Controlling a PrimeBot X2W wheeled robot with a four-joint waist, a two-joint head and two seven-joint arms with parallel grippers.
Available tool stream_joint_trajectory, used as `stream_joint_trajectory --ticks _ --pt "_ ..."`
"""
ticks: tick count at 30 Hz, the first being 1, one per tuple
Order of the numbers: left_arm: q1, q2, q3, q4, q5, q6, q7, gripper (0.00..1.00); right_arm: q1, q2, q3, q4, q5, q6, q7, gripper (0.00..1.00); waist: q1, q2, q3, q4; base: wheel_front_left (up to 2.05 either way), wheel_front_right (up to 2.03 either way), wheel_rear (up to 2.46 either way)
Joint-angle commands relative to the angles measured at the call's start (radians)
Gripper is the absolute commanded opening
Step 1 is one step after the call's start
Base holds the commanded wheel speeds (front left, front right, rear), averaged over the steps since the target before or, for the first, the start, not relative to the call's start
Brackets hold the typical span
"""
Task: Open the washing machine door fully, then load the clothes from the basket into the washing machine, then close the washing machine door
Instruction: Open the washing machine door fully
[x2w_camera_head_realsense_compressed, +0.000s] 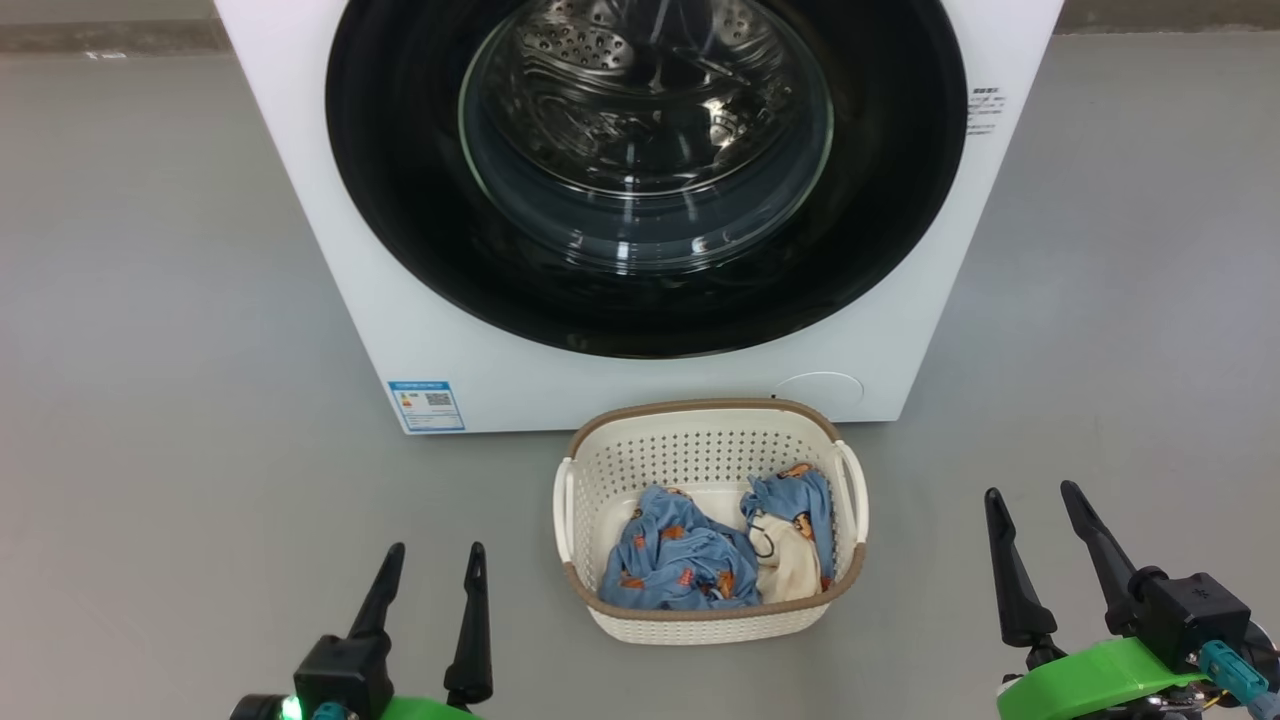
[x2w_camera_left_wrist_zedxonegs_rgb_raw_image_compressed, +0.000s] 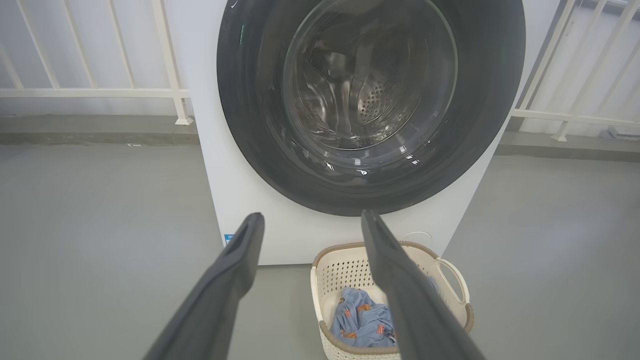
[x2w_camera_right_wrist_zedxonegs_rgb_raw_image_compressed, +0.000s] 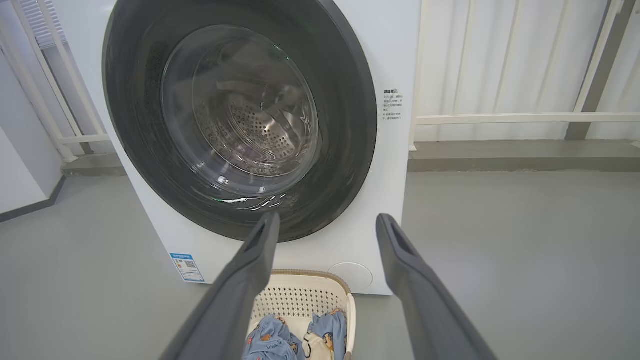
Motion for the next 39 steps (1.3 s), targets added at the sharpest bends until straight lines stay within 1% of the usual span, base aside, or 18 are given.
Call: stream_joint_trajectory --ticks 1,19,21,23,25,31,39 --pt "-0.041 0.005 0.028 -0.021 0.012 -0.005 -0.007 1.0 -0.025 -0.012 0.025 -0.021 0.004 0.01 -0.012 1.0 0.0 -0.0001 0.0 0.0 0.82 0.82 -1.65" --pt "-0.044 0.005 0.031 -0.028 0.008 -0.009 -0.007 1.0 -0.025 -0.012 0.025 -0.017 0.004 0.01 -0.012 1.0 0.0 -0.0001 0.0 0.0 1.18 1.18 -2.37" --pt "-0.045 0.005 0.037 -0.048 0.004 -0.004 -0.007 1.0 -0.026 -0.012 0.026 -0.016 0.004 0.01 -0.012 1.0 0.0 -0.0001 0.0 0.0 1.26 1.13 -2.39" --pt "-0.045 0.005 0.035 -0.048 0.043 0.009 -0.007 1.0 -0.025 -0.012 0.026 -0.015 0.005 0.01 -0.012 1.0 0.0 -0.0001 0.001 0.0 1.05 1.03 -2.08" --pt "-0.044 0.005 0.032 -0.052 0.045 0.014 -0.007 1.0 -0.025 -0.012 0.027 -0.014 0.005 0.01 -0.012 1.0 0.0 -0.0001 0.0 -0.001 0.88 0.88 -1.77" --pt "-0.042 0.005 0.03 -0.056 0.048 0.019 -0.007 1.0 -0.024 -0.012 0.03 -0.014 0.007 0.01 -0.012 1.0 0.0 -0.0001 0.0 -0.001 0.57 0.57 -1.14" --pt "-0.043 0.005 0.026 -0.054 0.052 0.02 -0.007 1.0 -0.022 -0.012 0.032 -0.021 0.008 0.01 -0.012 1.0 0.0 -0.0001 0.001 0.004 0.1 0.1 -0.21"
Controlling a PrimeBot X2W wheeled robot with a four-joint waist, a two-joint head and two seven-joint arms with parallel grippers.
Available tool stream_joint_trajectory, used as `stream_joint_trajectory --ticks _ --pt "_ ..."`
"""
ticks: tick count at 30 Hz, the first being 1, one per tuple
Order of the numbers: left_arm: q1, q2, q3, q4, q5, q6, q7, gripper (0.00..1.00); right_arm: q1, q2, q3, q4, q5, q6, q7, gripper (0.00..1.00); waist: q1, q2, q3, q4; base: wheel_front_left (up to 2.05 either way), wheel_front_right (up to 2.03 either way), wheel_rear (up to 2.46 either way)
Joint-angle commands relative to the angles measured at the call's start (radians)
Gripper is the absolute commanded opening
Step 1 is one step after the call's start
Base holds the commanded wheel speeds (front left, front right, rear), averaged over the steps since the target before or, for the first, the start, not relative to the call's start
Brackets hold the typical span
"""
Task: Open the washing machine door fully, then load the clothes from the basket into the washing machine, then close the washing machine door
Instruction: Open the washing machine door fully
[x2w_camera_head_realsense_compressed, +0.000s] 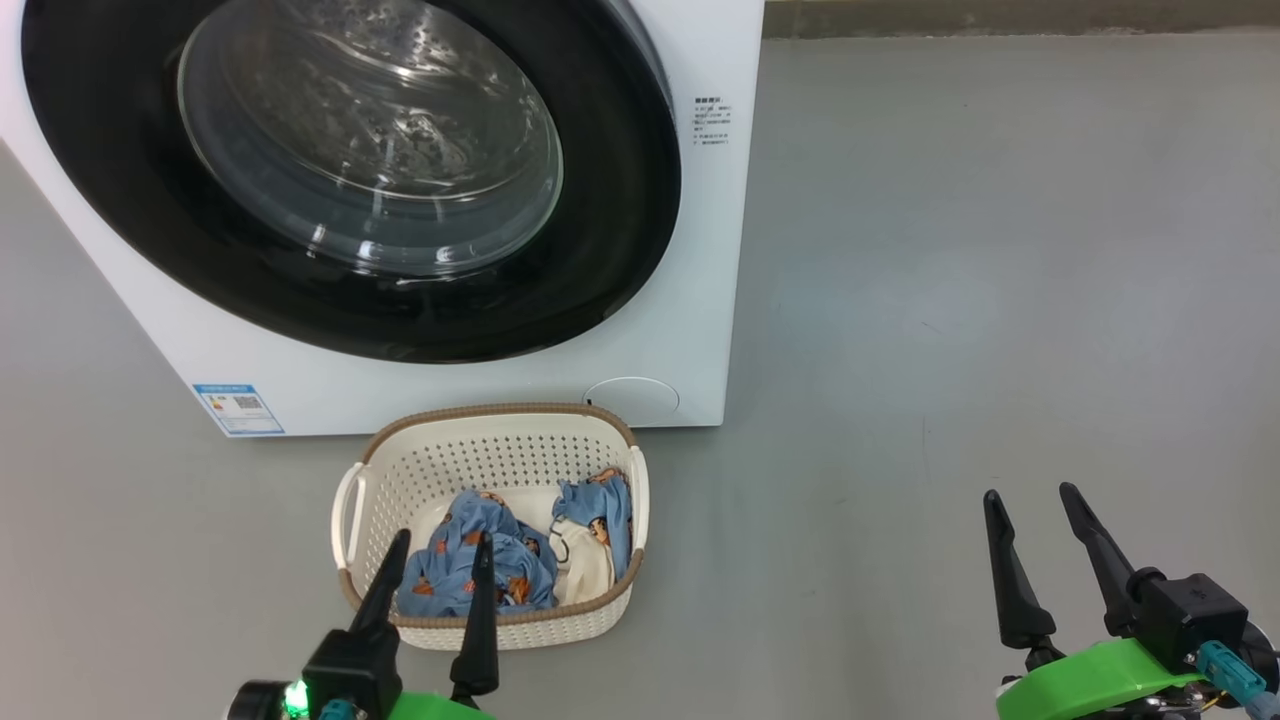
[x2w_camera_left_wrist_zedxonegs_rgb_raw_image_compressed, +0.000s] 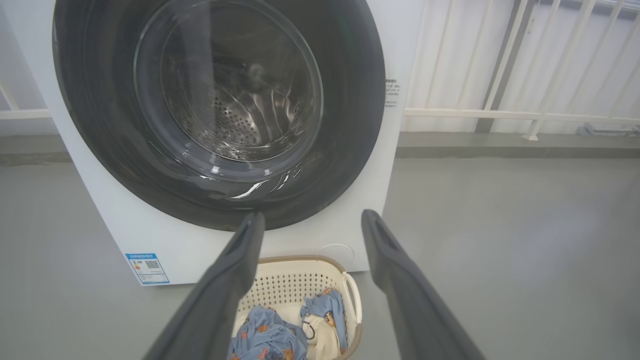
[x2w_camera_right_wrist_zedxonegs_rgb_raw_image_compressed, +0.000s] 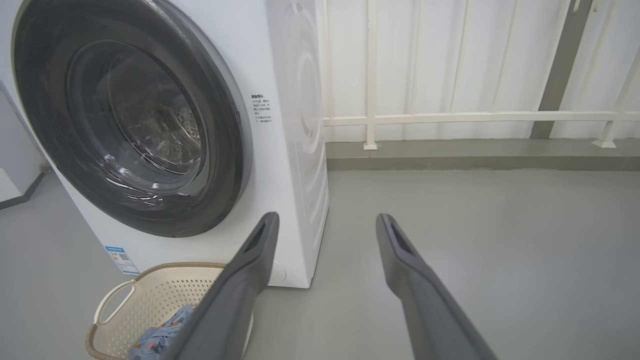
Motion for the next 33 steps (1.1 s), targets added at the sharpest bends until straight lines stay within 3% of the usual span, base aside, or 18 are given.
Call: stream_joint_trajectory --ticks 1,27,28,29,30,33 --pt "-0.039 0.006 0.03 -0.027 0.009 0.008 -0.006 1.0 -0.022 -0.008 0.029 -0.027 0.008 0.01 -0.012 1.0 0.0 0.0 0.0 0.001 0.0 0.0 0.0" --pt "-0.033 0.006 0.028 -0.022 0.016 0.005 -0.006 1.0 -0.02 -0.008 0.037 -0.032 0.02 0.01 -0.012 1.0 0.0 0.0 -0.001 0.005 0.0 0.0 0.0" --pt "-0.033 0.006 0.028 -0.021 0.016 0.005 -0.006 1.0 -0.02 -0.008 0.039 -0.032 0.023 0.01 -0.012 0.5 0.0 0.0 -0.001 0.006 0.0 0.0 0.0" --pt "-0.033 0.006 0.028 -0.021 0.015 0.005 -0.006 1.0 -0.019 -0.008 0.043 -0.03 0.031 0.01 -0.012 0.12 0.0 0.0 0.0 0.007 0.0 0.0 0.0" --pt "-0.033 0.006 0.027 -0.021 0.015 0.005 -0.006 1.0 -0.019 -0.008 0.045 -0.029 0.044 0.01 -0.012 0.0 0.0 0.0 0.0 0.007 0.0 0.0 0.0" --pt "-0.033 0.006 0.027 -0.022 0.013 0.004 -0.006 1.0 -0.022 -0.008 0.056 -0.03 0.073 0.01 -0.012 0.0 0.0 0.0 0.004 0.009 0.0 0.0 0.0"
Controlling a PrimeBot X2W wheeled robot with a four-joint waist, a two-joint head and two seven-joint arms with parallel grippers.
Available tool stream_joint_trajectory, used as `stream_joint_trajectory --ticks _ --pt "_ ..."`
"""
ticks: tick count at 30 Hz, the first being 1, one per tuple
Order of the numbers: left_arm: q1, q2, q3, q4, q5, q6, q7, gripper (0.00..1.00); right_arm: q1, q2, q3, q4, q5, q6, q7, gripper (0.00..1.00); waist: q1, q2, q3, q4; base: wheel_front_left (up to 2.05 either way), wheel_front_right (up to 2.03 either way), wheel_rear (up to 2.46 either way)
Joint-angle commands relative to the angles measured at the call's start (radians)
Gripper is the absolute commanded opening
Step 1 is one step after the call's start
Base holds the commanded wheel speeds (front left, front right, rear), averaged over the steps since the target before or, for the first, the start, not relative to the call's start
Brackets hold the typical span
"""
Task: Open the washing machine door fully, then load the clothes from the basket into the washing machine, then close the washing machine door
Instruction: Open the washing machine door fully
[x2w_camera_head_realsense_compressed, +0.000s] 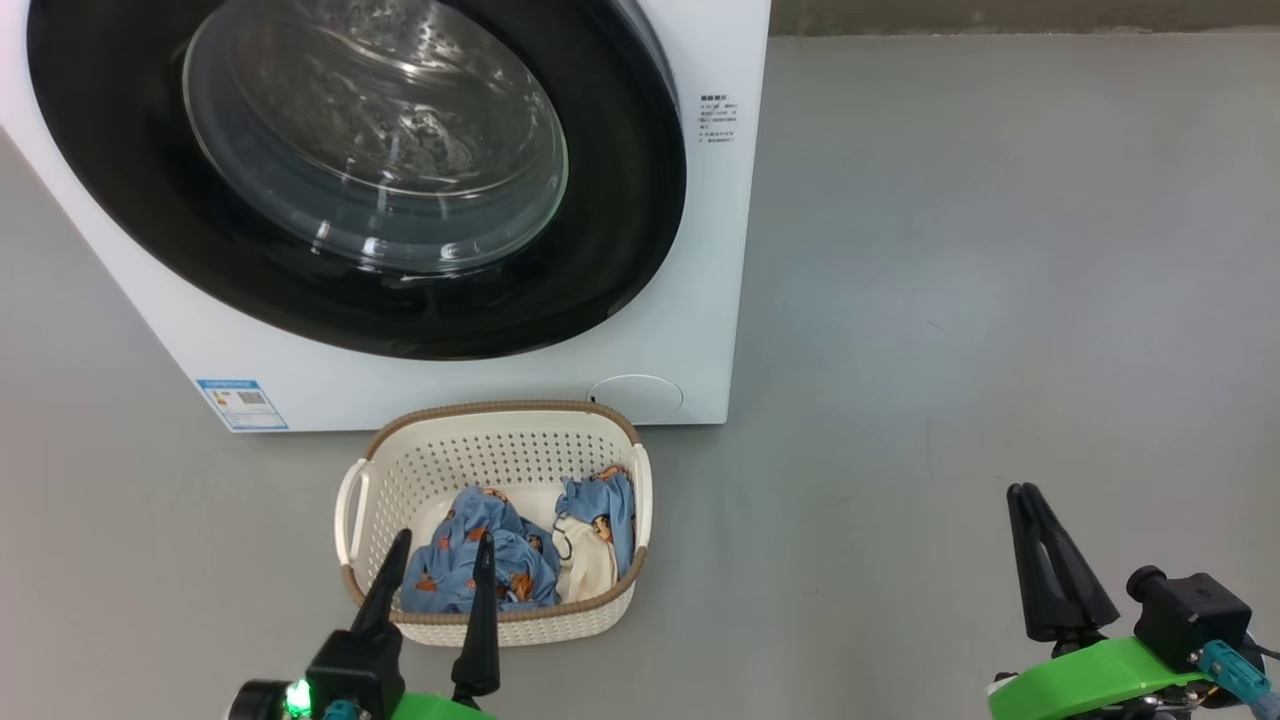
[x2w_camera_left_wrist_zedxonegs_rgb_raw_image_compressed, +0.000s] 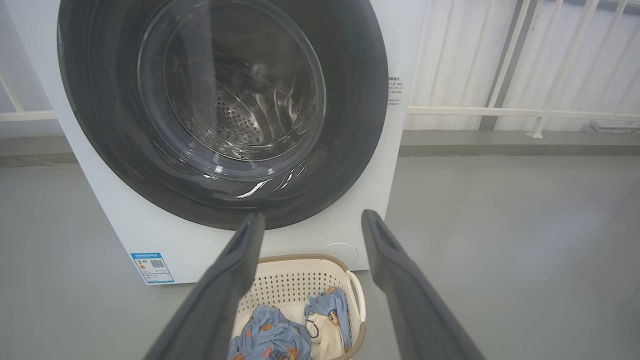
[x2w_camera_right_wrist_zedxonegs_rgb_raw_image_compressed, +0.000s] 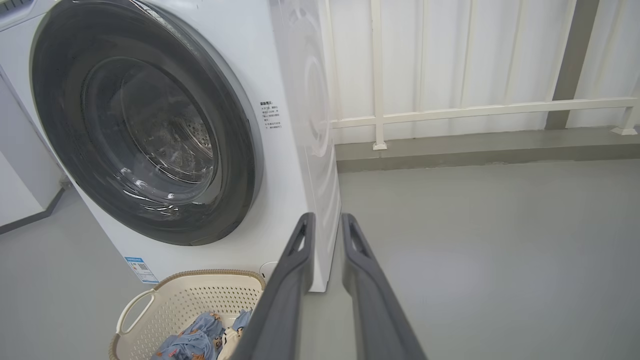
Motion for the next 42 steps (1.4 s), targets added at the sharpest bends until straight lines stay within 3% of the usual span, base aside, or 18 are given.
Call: stream_joint_trajectory --ticks 1,6,7,8,15,19,24,36,42 --pt "-0.033 0.006 0.029 -0.023 0.003 0.0 -0.006 1.0 -0.023 -0.008 0.035 -0.028 0.025 0.01 -0.012 0.0 0.0 0.0 0.004 0.001 0.0 0.0 0.0" --pt "-0.035 0.006 0.03 -0.026 0.003 -0.002 -0.006 1.0 -0.03 -0.008 0.044 -0.018 0.151 0.01 -0.012 0.0 0.0 0.0 0.016 0.006 0.0 0.0 0.0" --pt "-0.038 0.006 0.03 -0.028 0.001 -0.002 -0.006 1.0 -0.038 -0.008 0.047 0.006 0.31 0.01 -0.012 0.0 0.0 0.0 0.024 0.009 0.0 0.0 0.0" --pt "-0.038 0.006 0.03 -0.028 0.001 -0.002 -0.006 1.0 -0.038 -0.008 0.047 0.006 0.31 0.01 -0.012 0.0 0.0 0.0 0.024 0.009 0.0 0.0 0.0" --pt "-0.064 0.006 0.025 -0.05 -0.022 0.001 -0.006 1.0 -0.116 -0.008 0.036 0.087 0.732 0.01 0.01 0.0 0.0 0.0 0.067 0.034 0.0 0.0 0.0" --pt "-0.075 0.006 0.026 -0.072 -0.035 0.007 -0.006 1.0 -0.177 -0.008 0.017 0.112 0.869 0.01 0.058 0.0 0.0 0.0 0.092 0.046 0.0 0.0 0.0" --pt "-0.094 0.006 0.018 -0.093 -0.043 0.012 -0.006 1.0 -0.271 -0.008 -0.027 0.135 0.929 0.01 0.144 0.0 0.0 0.0 0.129 0.062 0.0 0.0 0.0" --pt "-0.153 0.006 -0.024 -0.128 -0.072 0.032 -0.006 1.0 -0.577 -0.03 -0.125 0.166 0.896 0.01 0.425 0.0 0.0 0.0 0.268 0.097 0.0 0.0 0.0" --pt "-0.19 0.006 -0.06 -0.135 -0.092 0.042 -0.006 1.0 -0.746 -0.036 -0.155 0.215 0.867 0.01 0.506 0.0 0.0 0.0 0.326 0.12 0.0 0.0 0.0"
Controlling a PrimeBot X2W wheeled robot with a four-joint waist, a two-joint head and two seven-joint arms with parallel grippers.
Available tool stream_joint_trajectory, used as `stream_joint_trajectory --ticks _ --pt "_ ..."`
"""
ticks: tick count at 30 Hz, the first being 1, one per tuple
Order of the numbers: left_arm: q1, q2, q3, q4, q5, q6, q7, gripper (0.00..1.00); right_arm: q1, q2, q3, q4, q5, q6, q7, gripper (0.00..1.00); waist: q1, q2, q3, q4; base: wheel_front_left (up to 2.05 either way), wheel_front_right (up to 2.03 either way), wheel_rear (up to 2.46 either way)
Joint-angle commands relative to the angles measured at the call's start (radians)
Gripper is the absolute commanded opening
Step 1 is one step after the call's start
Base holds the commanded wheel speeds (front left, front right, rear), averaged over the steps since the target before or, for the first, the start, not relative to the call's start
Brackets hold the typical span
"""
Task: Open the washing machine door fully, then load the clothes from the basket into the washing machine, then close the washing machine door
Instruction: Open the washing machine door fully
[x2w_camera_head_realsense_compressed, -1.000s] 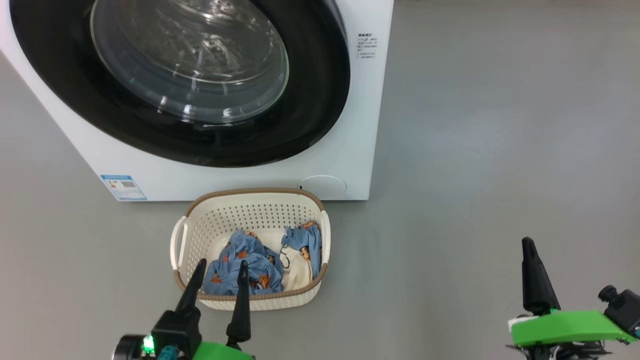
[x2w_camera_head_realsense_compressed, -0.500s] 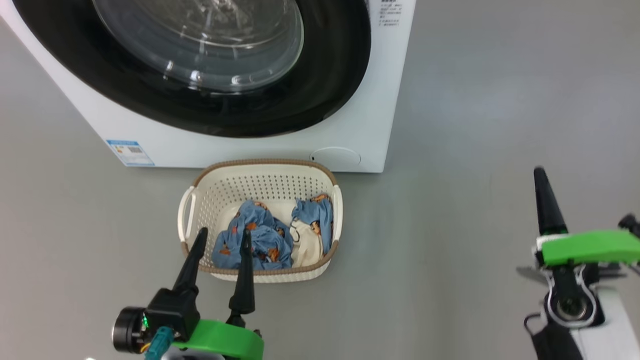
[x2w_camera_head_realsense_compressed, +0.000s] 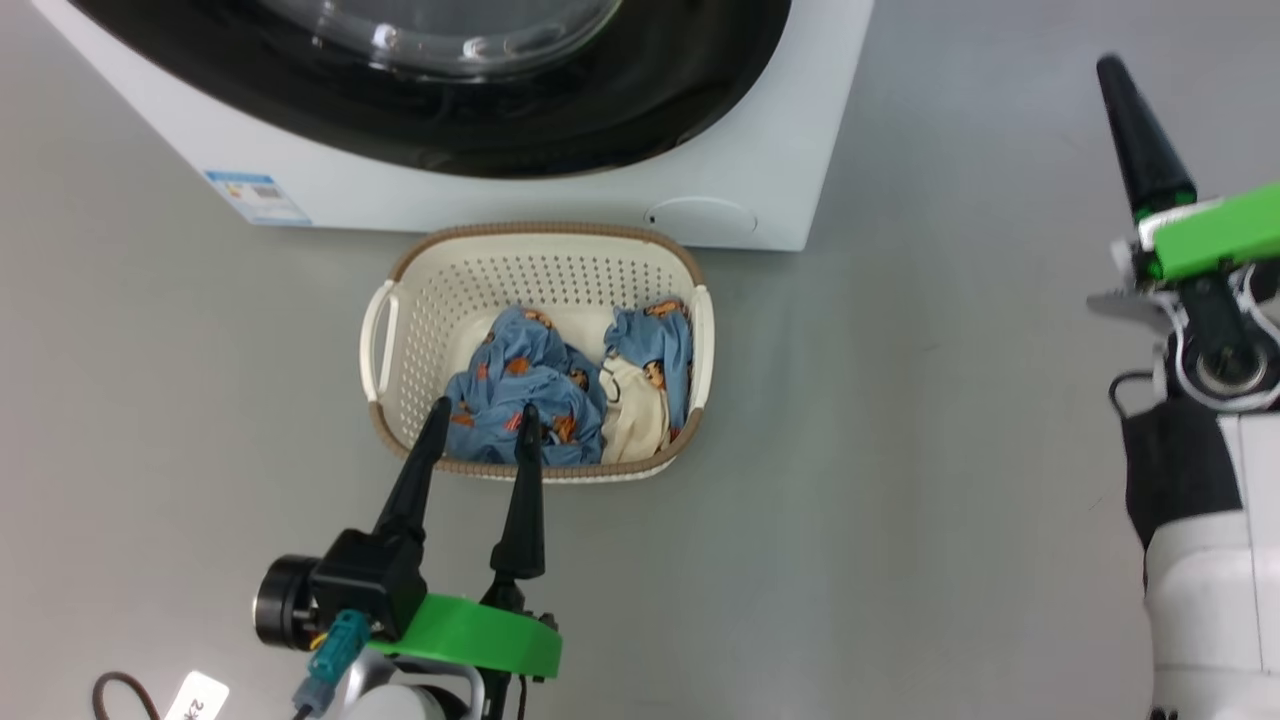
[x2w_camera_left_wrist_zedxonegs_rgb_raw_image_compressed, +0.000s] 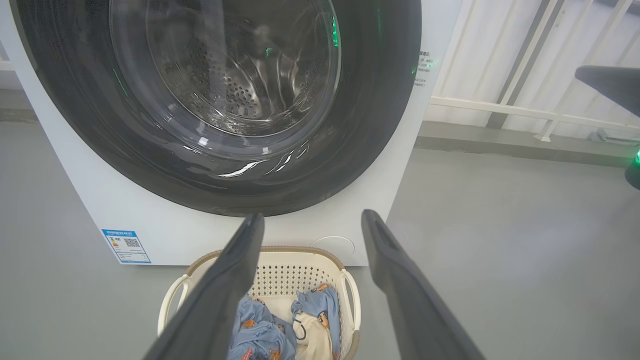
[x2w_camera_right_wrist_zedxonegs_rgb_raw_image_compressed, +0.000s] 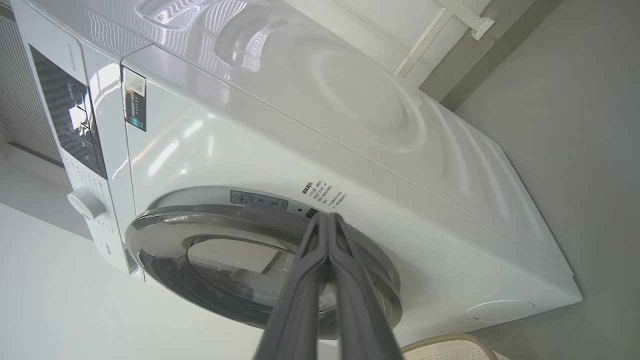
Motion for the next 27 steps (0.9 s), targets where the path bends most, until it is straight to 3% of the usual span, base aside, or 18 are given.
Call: stream_joint_trajectory --ticks 1,17,27 --pt "-0.041 0.007 0.016 -0.033 -0.015 0.014 -0.006 1.0 -0.073 0.002 0.014 -0.007 -0.019 0.01 0.03 0.0 0.0 0.0 0.05 0.03 0.0 0.0 0.0" --pt "-0.084 0.007 -0.029 -0.052 -0.04 0.035 -0.006 1.0 -0.364 -0.009 -0.012 0.127 -0.051 0.01 0.202 0.0 0.0 0.0 0.145 0.093 0.0 0.0 0.0" --pt "-0.104 0.007 -0.052 -0.059 -0.055 0.041 -0.006 1.0 -0.514 -0.009 -0.009 0.225 -0.083 0.01 0.247 0.0 0.0 0.0 0.19 0.127 0.0 0.0 0.0"
